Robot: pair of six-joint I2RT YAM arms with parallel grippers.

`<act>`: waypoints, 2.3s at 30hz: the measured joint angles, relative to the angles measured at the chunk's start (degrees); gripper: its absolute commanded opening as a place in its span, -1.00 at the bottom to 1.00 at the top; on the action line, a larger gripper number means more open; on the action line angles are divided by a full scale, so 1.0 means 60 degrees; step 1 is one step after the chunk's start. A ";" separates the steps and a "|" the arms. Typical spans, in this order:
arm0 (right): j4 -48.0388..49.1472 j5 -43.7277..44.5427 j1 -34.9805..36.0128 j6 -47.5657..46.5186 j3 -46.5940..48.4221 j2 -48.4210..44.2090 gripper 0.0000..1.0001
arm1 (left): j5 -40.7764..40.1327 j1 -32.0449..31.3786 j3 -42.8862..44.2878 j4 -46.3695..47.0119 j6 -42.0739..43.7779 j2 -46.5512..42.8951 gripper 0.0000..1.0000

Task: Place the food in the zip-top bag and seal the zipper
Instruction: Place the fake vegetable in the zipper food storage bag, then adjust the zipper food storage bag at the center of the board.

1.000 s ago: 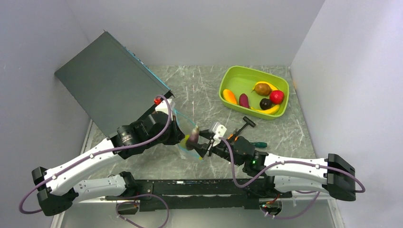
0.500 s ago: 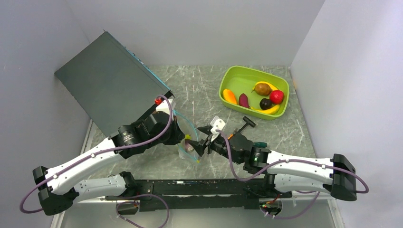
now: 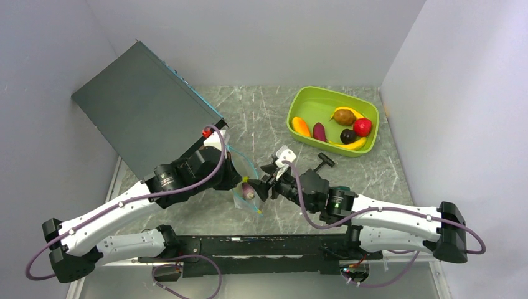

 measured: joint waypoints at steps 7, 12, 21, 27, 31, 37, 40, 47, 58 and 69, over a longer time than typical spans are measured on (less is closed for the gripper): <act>-0.1796 0.0750 -0.0004 0.0685 0.1515 0.0182 0.43 | 0.0007 0.0000 -0.0120 0.0124 -0.0007 -0.0288 -1.00; -0.3045 0.1013 -0.0007 0.1322 0.2437 0.0841 0.27 | 0.0000 0.0000 -0.0124 0.0142 -0.0117 -0.0317 -1.00; -0.4696 0.0546 0.0000 0.1960 0.2528 0.1512 -1.00 | -0.0018 -0.0004 -0.0117 -0.0011 -0.0346 -0.0433 -1.00; -0.6368 0.0142 0.0044 0.2229 0.4342 0.1268 -1.00 | -0.0240 -0.0004 0.0922 -0.1701 -0.0390 -0.0554 -1.00; -0.6331 -0.0331 0.0044 0.2568 0.5574 0.1406 -1.00 | -0.0117 0.0000 0.0794 -0.1217 -0.0477 -0.1016 -1.00; -0.6233 -0.0240 0.0040 0.2790 0.5125 0.2364 -1.00 | 0.0036 0.0000 -0.0160 -0.0987 -0.0754 -0.0433 -1.00; -0.6379 -0.0211 0.0040 0.2779 0.4652 0.2612 -1.00 | 0.0200 0.0000 -0.0015 -0.1082 -0.0710 -0.0055 -1.00; -0.6342 -0.0178 0.0040 0.2776 0.4597 0.2033 -1.00 | 0.0229 0.0000 -0.0455 0.0051 -0.0936 -0.1632 -1.00; -0.5694 -0.0503 -0.0335 0.2998 0.3632 0.2025 -1.00 | 0.0131 0.0051 -0.0998 -0.0397 -0.1202 -0.0568 -1.00; -0.5355 -0.0612 -0.0517 0.2790 0.3872 0.1515 -1.00 | 0.0178 0.0062 -0.0368 0.0193 -0.0940 -0.1537 -1.00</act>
